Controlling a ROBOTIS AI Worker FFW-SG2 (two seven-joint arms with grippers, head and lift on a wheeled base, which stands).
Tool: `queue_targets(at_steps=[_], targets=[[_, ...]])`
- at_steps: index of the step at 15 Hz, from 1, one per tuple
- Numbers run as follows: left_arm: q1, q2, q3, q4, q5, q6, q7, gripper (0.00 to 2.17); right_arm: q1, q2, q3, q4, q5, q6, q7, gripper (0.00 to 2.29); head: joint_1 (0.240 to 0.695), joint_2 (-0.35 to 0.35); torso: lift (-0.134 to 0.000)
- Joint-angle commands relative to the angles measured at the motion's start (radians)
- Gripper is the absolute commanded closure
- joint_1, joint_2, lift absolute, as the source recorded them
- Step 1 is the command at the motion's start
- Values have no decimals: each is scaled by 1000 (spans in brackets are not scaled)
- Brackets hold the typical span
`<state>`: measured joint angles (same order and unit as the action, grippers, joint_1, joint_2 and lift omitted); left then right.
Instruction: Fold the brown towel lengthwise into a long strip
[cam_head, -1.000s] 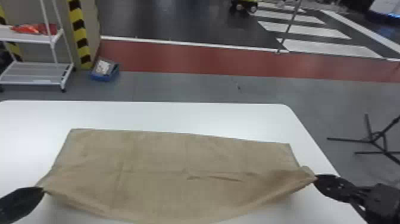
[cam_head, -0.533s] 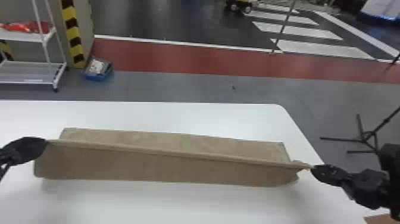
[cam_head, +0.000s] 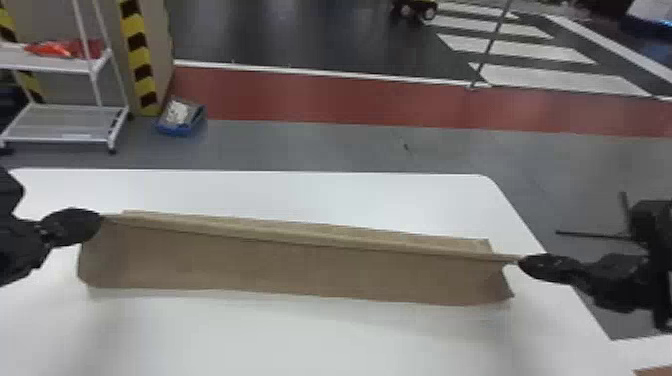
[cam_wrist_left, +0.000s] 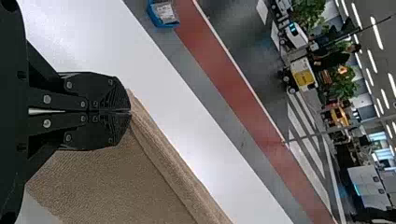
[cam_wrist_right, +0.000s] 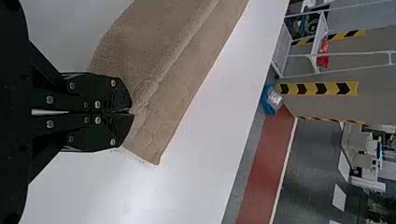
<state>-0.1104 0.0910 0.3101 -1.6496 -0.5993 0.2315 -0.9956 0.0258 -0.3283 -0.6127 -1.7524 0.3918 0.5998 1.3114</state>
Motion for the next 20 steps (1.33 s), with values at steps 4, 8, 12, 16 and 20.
queue_targets(at_steps=[4, 8, 12, 16, 20], targets=[[-8, 33, 9, 16, 10, 1, 5, 2142, -1, -80, 30, -101, 49, 344, 56, 2044, 695, -183, -115], [-11, 38, 9, 25, 18, -5, 5, 2142, -63, -137, 102, -99, 90, 682, 56, 2044, 695, -198, -115], [-2, 49, 23, 25, 33, -11, 5, 2142, -90, -156, 131, -101, 102, 777, 56, 2044, 695, -200, -115], [100, 35, 14, -81, 108, -39, 31, 1949, -70, -141, 133, -114, 105, 762, 56, 2044, 695, -194, -115], [144, 19, -134, -174, 204, 7, 72, 333, -41, -121, 133, -144, 125, 759, 56, 2044, 695, -238, -115]])
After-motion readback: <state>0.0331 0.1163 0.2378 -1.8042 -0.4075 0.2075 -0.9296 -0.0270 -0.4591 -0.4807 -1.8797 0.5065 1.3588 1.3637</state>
